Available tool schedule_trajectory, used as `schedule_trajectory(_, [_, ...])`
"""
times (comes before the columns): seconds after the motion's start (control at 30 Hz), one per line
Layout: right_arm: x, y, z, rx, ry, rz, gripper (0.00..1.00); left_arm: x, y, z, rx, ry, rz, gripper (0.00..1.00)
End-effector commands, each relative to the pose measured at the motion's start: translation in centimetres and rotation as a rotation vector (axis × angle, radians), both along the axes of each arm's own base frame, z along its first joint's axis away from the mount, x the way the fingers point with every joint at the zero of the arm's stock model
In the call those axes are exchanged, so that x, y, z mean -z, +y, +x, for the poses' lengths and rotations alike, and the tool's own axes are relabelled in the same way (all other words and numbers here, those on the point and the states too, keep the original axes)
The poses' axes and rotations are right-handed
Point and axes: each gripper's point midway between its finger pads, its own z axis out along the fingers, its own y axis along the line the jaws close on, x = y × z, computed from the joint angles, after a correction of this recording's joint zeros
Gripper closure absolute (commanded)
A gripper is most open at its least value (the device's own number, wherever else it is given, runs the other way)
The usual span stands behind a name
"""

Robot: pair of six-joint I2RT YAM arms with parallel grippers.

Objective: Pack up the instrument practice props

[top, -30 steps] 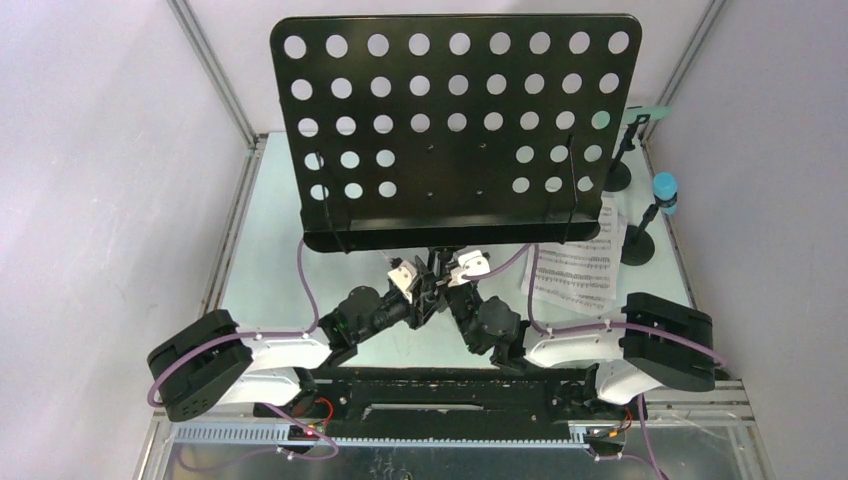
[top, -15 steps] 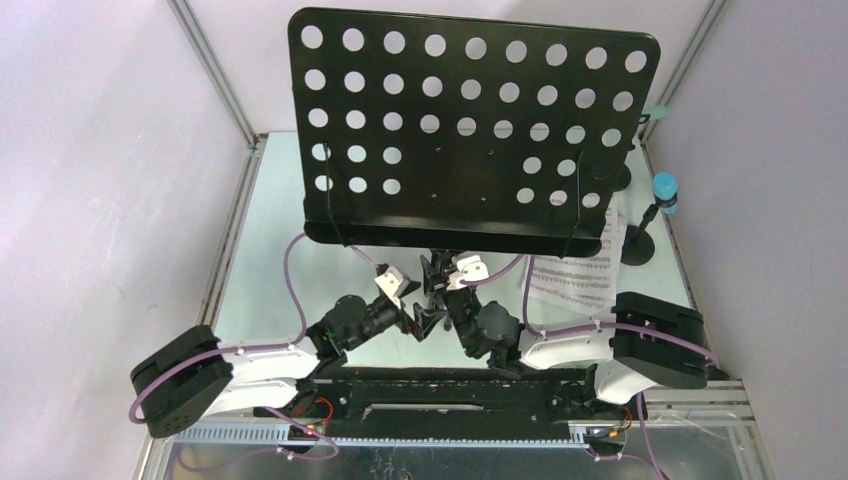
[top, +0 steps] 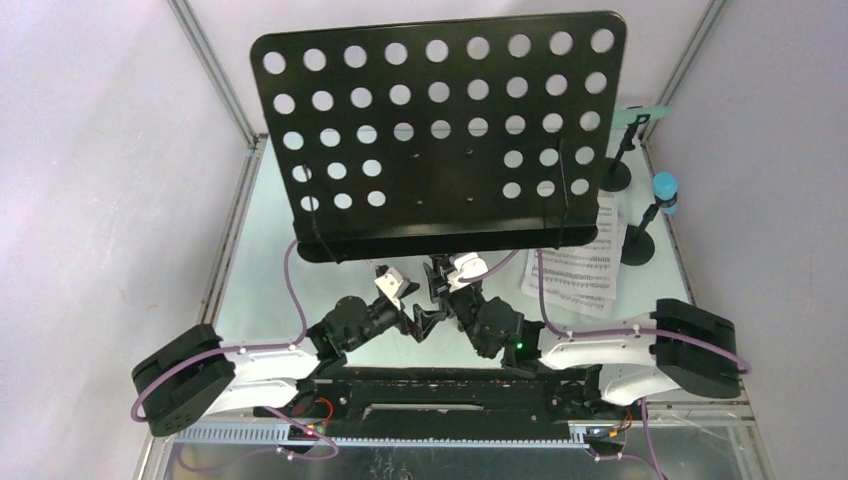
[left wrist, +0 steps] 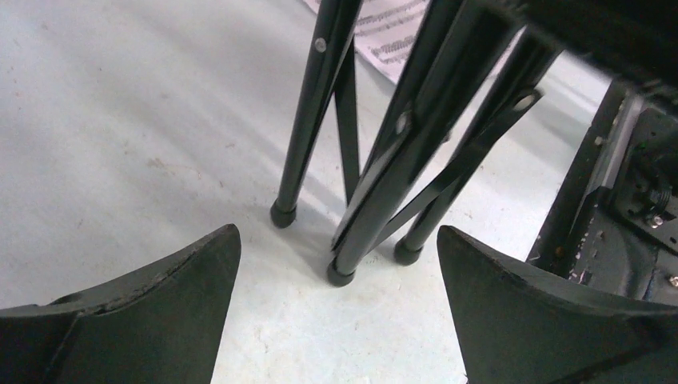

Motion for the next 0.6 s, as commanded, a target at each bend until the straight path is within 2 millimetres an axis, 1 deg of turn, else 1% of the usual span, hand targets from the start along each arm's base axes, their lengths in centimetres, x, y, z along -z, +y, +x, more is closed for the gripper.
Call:
schedule_trajectory(0.0, [-6.5,0.6,-0.4,-0.089,0.027,0.167,1.0,-2.6,-1.5,0.7,0.01,-0.044,-0.062,0.0])
schedule_trajectory(0.1, [-7.3,0.2,-0.1,-0.103,0.094,0.269,1.0,-3.2,-2.1,0.6,0.017,-0.042,-0.088,0.0])
schedule_trajectory(0.17, [-7.4,0.0,0.2,-0.112,0.141,0.341,1.0,-3.7,-2.6,0.4,0.03,-0.045,-0.105,0.0])
schedule_trajectory(0.37, [-7.1,-1.3,1.2,-0.064,0.165,0.372,1.0,-4.4,-4.4,-0.7,0.084,-0.053,-0.126,0.0])
schedule_trajectory(0.47, [-6.8,-1.7,1.2,-0.065,0.183,0.373,1.0,-3.9,-5.1,-1.0,0.103,-0.053,-0.111,0.0])
schedule_trajectory(0.57, [-6.5,-1.8,1.0,-0.075,0.198,0.362,1.0,-3.0,-6.0,-0.7,0.11,-0.051,-0.092,0.0])
